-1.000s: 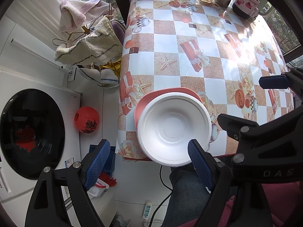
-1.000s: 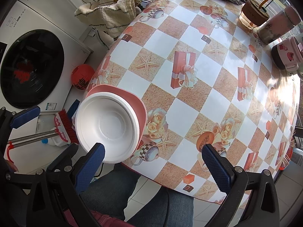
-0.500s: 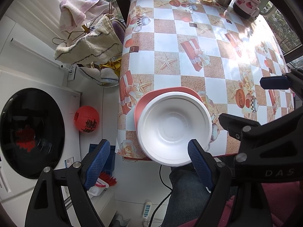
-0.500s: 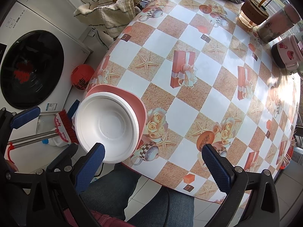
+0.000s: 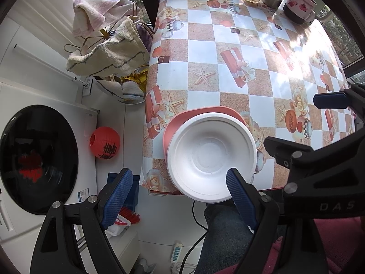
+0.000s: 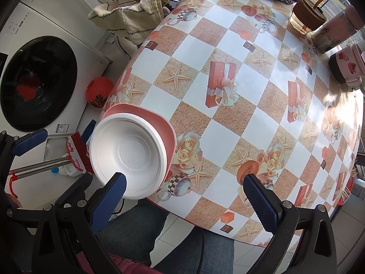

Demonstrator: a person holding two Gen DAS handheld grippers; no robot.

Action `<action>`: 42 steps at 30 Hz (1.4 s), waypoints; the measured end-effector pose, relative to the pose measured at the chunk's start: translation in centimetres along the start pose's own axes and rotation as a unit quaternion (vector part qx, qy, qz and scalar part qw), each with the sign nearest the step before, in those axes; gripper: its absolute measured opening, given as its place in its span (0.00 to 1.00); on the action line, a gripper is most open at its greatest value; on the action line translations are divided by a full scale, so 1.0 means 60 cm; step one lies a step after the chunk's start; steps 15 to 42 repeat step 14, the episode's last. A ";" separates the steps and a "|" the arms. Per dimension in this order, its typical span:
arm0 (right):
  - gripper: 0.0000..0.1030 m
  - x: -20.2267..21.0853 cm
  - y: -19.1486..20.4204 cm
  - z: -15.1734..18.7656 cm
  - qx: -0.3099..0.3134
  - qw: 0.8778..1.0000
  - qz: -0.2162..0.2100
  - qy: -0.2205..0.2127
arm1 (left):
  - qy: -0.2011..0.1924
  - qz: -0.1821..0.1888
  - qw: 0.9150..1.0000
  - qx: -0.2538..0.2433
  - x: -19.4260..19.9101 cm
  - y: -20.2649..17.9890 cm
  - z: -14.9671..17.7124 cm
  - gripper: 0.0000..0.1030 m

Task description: Organize plates and bowls

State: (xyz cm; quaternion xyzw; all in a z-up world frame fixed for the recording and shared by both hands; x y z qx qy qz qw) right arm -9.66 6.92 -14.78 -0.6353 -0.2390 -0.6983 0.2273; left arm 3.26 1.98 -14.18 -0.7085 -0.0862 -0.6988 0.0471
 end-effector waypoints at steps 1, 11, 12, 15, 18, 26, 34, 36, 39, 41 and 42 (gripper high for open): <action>1.00 0.000 0.000 -0.001 -0.001 1.000 0.000 0.000 | 0.000 0.000 1.000 0.000 0.000 0.000 0.000 0.84; 1.00 0.000 0.001 -0.004 -0.001 1.000 -0.001 0.001 | 0.000 0.002 1.000 -0.001 -0.001 0.001 0.000 0.84; 1.00 0.000 0.001 -0.005 -0.001 1.000 -0.001 0.002 | -0.005 0.006 1.000 0.000 0.001 0.002 -0.001 0.84; 1.00 -0.002 0.001 -0.004 -0.003 1.000 -0.006 0.003 | -0.016 0.008 1.000 0.006 0.005 0.004 -0.002 0.84; 1.00 -0.002 0.001 -0.004 -0.003 1.000 -0.006 0.003 | -0.016 0.008 1.000 0.006 0.005 0.004 -0.002 0.84; 1.00 -0.002 0.001 -0.004 -0.003 1.000 -0.006 0.003 | -0.016 0.008 1.000 0.006 0.005 0.004 -0.002 0.84; 1.00 -0.002 0.001 -0.004 -0.003 1.000 -0.006 0.003 | -0.016 0.008 1.000 0.006 0.005 0.004 -0.002 0.84; 1.00 -0.002 0.001 -0.004 -0.003 1.000 -0.006 0.003 | -0.016 0.008 1.000 0.006 0.005 0.004 -0.002 0.84; 1.00 -0.002 0.001 -0.004 -0.003 1.000 -0.006 0.003 | -0.016 0.008 1.000 0.006 0.005 0.004 -0.002 0.84; 1.00 -0.002 0.001 -0.004 -0.003 1.000 -0.006 0.003 | -0.016 0.008 1.000 0.006 0.005 0.004 -0.002 0.84; 1.00 -0.002 0.001 -0.004 -0.003 1.000 -0.006 0.003 | -0.016 0.008 1.000 0.006 0.005 0.004 -0.002 0.84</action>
Point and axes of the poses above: each gripper's, at about its wrist camera, not at the fingertips, and x roughly against the way its jaws point, y to its left, z to its underside, the point moved 8 cm from there along -x, roughly the way its jaws point, and after that the axes turned 15 degrees about -x, right-handed, at the moved point
